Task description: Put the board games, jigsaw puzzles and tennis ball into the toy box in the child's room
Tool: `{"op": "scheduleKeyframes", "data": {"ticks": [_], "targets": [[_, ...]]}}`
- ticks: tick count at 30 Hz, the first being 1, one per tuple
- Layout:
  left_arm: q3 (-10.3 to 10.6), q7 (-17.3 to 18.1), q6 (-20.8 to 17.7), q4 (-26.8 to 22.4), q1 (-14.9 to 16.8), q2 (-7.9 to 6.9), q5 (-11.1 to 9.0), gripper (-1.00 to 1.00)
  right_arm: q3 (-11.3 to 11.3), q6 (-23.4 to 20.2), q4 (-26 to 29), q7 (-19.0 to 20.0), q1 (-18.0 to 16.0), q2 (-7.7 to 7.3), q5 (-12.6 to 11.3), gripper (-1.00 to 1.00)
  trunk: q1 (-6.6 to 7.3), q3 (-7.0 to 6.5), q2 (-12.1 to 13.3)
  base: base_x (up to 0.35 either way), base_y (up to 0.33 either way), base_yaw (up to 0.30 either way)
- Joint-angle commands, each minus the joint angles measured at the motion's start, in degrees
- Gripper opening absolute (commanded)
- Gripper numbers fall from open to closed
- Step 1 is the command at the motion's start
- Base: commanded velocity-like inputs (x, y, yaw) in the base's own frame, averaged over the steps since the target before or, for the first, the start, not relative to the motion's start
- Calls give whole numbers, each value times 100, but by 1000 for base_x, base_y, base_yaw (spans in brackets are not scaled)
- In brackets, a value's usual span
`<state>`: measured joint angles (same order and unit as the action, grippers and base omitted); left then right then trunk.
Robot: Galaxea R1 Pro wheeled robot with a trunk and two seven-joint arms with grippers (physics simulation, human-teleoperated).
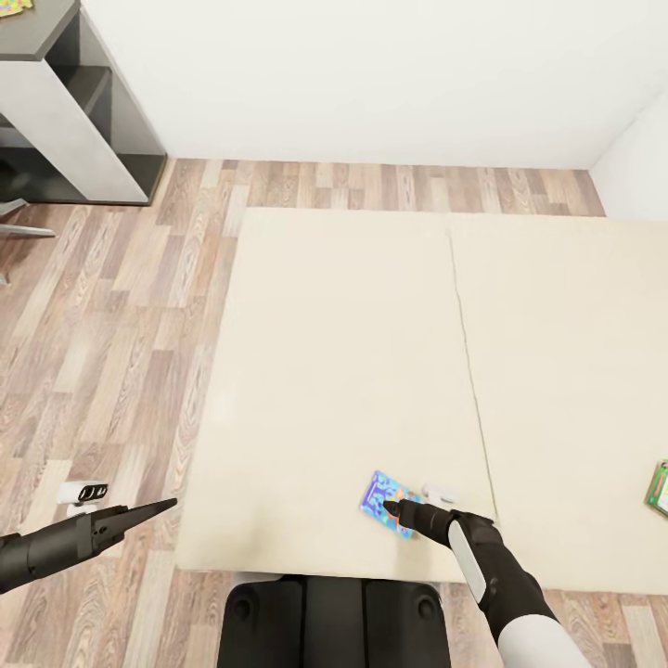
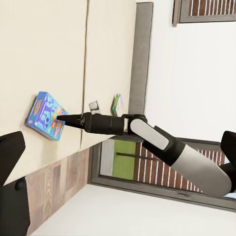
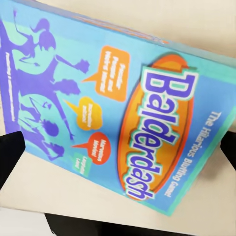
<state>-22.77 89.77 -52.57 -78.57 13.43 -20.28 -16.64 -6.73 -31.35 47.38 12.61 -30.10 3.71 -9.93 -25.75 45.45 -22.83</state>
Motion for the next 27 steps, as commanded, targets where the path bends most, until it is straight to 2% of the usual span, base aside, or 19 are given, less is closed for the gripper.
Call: {"op": "scheduleKeyframes", "data": {"ticks": [1, 14, 27], "targets": [[1, 23, -61, 0, 2, -2, 3, 100, -28, -38, 8, 23, -3, 7, -9, 100, -3, 6, -9, 0, 48, 0], [1, 23, -61, 0, 2, -2, 3, 100, -26, -38, 8, 23, -1, 7, -9, 100, -3, 6, -9, 0, 95, 0], [1, 23, -61, 0, 3, -2, 3, 100, -25, -38, 9, 23, -2, 10, -9, 100, -3, 6, -9, 0, 16, 0]]}}
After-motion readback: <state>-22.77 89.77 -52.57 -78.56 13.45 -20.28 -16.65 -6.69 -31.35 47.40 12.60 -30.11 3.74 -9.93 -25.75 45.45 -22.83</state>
